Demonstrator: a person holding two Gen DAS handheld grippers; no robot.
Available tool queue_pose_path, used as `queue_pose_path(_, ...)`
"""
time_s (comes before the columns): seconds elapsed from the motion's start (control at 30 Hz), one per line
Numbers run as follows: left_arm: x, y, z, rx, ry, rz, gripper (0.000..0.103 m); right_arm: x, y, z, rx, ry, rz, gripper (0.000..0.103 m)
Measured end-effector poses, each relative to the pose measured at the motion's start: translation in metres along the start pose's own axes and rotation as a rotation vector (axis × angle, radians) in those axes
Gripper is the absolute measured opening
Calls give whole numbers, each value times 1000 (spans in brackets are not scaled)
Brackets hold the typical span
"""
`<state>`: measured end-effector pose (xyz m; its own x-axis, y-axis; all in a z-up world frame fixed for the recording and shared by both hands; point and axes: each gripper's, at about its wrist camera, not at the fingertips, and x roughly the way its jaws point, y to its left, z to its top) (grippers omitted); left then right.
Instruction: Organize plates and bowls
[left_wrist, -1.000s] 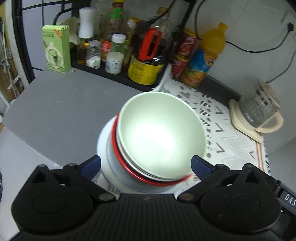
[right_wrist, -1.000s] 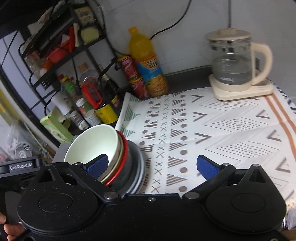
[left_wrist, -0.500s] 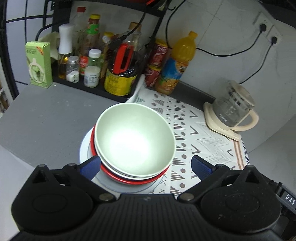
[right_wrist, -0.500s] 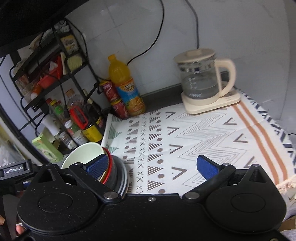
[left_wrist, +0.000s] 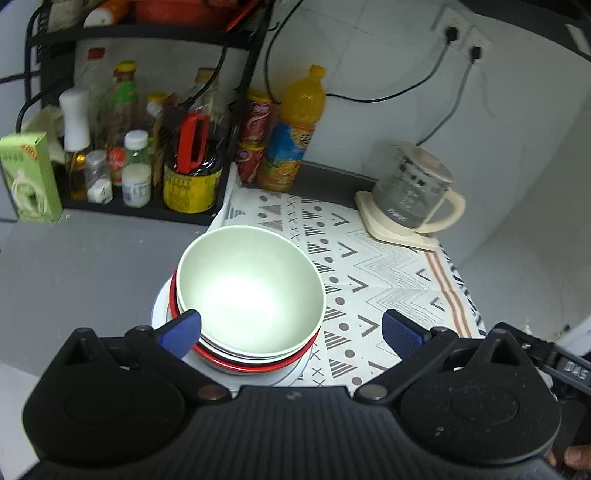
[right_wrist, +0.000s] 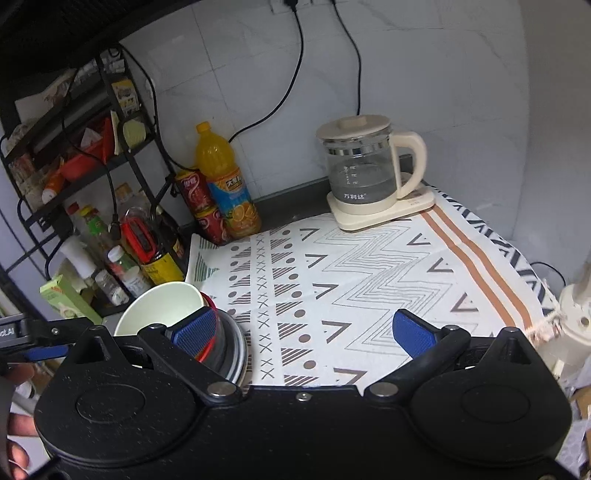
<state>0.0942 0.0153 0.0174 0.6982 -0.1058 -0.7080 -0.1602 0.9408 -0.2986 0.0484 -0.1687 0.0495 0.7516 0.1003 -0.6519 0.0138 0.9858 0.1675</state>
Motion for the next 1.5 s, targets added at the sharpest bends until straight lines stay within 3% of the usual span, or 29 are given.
queue_pose_path(0.27,-23,23,-8,45,-26,-70,103,-22,26,-22,28,-36,-62,102)
queue_pose_path(0.73,-60,52,-23,154,3,-94,103,-48,73,-61,7,-45,-104,102)
queue_pose_path(1.07,-78,80,-40,192,24,-39,103,-62,99,-83,0,-40,-89,102)
queue_pose_path(1.5,-93,92,-57,206,18,-31,103,-76,114,-98,-33,-17,-59,102)
